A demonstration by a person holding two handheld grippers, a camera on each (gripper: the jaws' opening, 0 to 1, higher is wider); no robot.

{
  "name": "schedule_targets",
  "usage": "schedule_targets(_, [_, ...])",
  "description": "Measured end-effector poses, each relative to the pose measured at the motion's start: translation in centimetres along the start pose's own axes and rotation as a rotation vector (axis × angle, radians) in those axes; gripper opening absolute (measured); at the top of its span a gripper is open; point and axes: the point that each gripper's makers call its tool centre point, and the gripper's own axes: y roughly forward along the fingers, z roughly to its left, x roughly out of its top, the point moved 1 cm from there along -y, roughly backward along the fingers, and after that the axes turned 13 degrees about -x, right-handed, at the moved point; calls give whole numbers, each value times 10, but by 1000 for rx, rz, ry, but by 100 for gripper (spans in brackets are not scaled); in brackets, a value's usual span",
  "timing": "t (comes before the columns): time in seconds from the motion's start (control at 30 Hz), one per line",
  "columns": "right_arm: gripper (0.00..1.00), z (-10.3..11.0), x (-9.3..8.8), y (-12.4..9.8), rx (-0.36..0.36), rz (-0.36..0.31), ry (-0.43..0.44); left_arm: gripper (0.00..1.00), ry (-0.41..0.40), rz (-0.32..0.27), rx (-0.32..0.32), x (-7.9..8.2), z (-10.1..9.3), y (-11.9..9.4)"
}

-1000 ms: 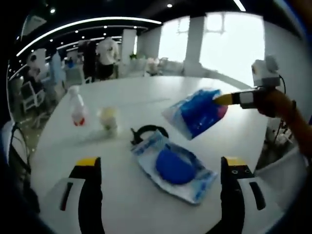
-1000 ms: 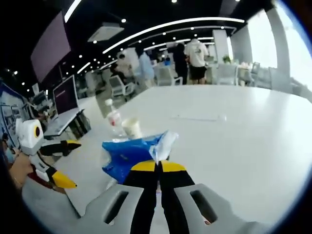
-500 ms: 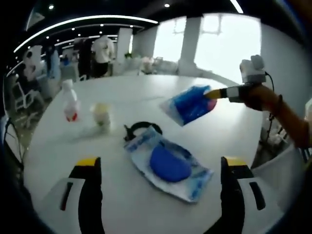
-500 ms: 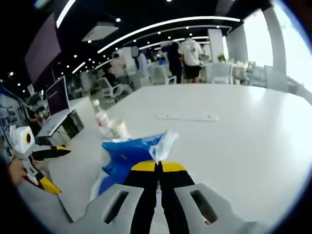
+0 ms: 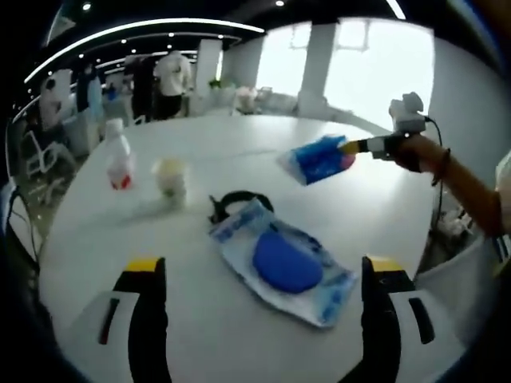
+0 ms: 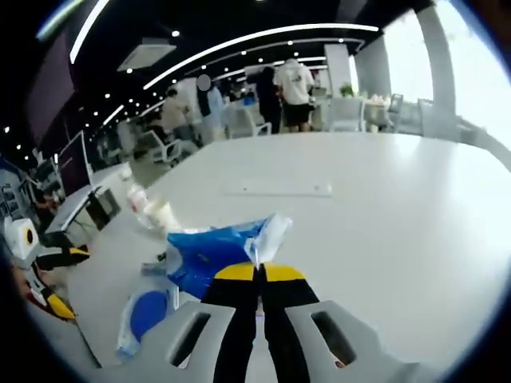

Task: Arrange the tabletop items into an orderly group along one side of the table until the central work area is clear of visible clutter.

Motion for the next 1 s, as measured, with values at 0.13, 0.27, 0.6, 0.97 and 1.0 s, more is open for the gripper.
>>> schedule_targets(0.13, [1, -10, 1, 11, -15, 8, 1, 99, 23, 4, 0, 1, 2, 2])
schedule_targets(0.27, [1, -19, 2, 21, -28, 12, 1, 99, 6, 4, 0, -1, 3, 1])
schedule_targets(0.6, [1, -42, -4, 45, -44, 48, -4, 99, -12, 11, 5, -7, 6, 1])
schedule_targets(0.97, [1, -64, -12, 63, -42, 47, -14, 99, -19, 8, 6, -8, 9, -2])
schedule_targets(1.0, [1, -66, -13, 64, -38, 49, -9, 99, -19, 10, 5, -9, 9, -2])
